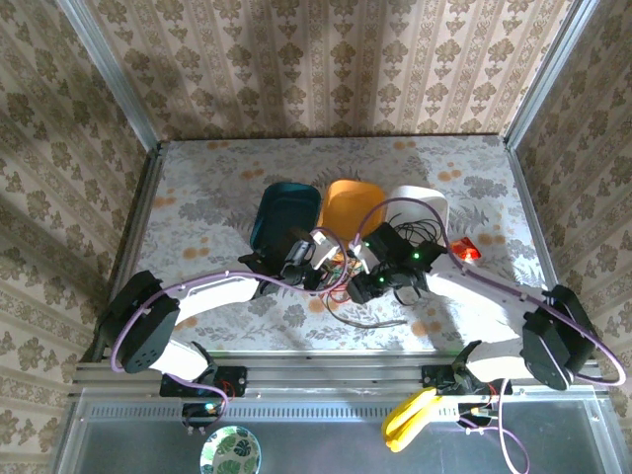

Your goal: Untangle the cables

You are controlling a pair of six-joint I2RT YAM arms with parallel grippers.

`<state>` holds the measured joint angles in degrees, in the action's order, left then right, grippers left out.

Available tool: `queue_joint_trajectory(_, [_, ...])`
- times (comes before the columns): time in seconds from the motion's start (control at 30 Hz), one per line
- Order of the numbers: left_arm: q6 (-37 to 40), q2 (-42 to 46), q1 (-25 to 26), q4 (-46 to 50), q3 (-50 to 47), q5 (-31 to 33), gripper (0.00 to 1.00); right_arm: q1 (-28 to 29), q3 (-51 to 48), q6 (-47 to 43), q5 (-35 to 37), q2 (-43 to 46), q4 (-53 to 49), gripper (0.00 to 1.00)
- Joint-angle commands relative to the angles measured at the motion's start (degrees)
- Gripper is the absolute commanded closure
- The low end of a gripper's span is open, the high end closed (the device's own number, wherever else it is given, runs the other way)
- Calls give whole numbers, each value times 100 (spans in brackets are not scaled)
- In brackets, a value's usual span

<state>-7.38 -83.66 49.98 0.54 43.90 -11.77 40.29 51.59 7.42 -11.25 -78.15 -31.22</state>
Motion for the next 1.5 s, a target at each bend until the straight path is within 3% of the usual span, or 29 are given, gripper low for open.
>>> queue_joint_trajectory(0.0, [-103,-25,-14,-147,-24,-137,100,-22,335,-374,-240,-369,282,46])
queue_joint_trajectory(0.57, [-65,-72,3,-154,-14,-334,100,-605,417,-57,-588,-807,1116,56])
queue_joint_trajectory(0.63, [-70,-83,12,-152,-4,-348,100,-619,447,-57,-607,-855,1128,61])
queue_joint_trajectory(0.73, [-73,-72,6,-148,-4,-335,100,-624,461,-49,-591,-872,1119,78])
queue_joint_trajectory(0.8, [-84,-66,12,-146,-14,-309,100,-643,380,-6,-504,-756,1160,84])
queue_joint_trajectory(1.17, [-69,-117,11,-141,-39,-229,100,-1124,-86,357,-263,269,1201,98])
queue_joint_trajectory(1.47, [-12,-244,30,-130,-14,-273,100,-1711,-100,554,79,1122,1099,100])
